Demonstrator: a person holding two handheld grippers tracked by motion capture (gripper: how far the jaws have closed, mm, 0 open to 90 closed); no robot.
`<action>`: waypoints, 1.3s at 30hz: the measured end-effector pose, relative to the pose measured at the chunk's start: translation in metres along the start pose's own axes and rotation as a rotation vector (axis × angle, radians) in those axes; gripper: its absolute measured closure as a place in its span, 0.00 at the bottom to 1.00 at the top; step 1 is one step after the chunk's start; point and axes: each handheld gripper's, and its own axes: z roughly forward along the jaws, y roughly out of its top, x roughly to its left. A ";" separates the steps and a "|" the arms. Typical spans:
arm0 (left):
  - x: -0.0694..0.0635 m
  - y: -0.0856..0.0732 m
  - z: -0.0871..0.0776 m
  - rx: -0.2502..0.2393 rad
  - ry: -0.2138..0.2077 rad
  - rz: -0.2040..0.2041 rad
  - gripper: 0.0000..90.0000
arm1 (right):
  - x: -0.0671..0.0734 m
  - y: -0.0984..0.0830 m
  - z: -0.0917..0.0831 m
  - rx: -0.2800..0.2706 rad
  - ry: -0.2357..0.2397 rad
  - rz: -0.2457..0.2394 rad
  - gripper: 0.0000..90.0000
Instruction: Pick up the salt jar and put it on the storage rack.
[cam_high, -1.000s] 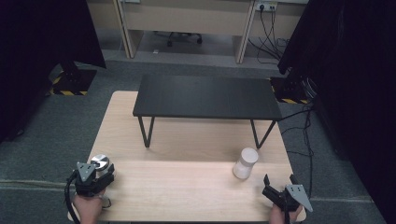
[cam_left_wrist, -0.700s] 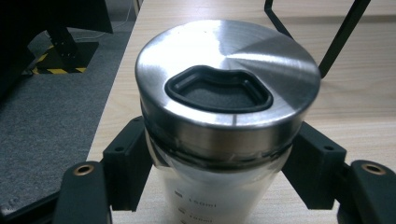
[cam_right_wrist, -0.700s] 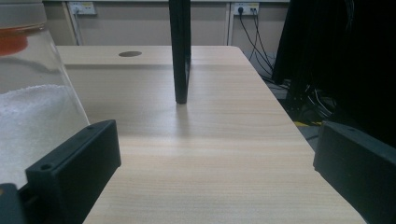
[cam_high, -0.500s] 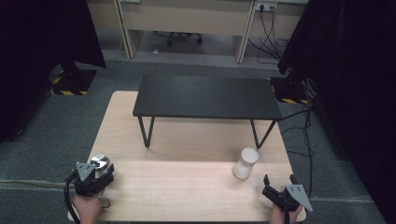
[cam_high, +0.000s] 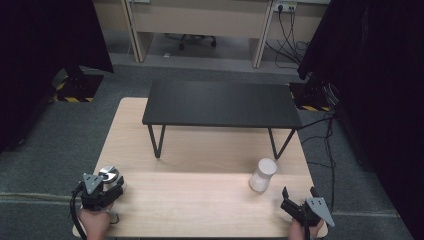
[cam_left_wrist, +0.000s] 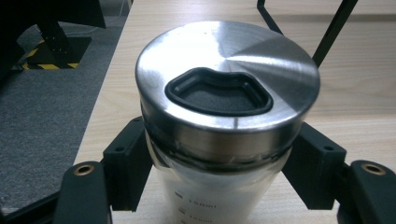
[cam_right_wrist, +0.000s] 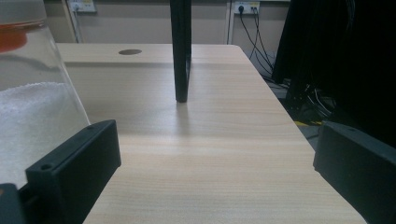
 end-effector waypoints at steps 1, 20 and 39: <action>-0.001 0.000 0.000 0.000 -0.001 0.000 0.34 | 0.000 0.000 0.000 0.000 0.001 -0.001 0.01; -0.010 0.015 -0.002 -0.005 -0.064 -0.019 0.34 | 0.000 0.000 0.000 -0.001 0.003 -0.003 0.01; -0.037 0.059 -0.004 -0.019 -0.123 0.015 0.34 | -0.003 0.000 0.000 0.000 0.018 -0.005 0.01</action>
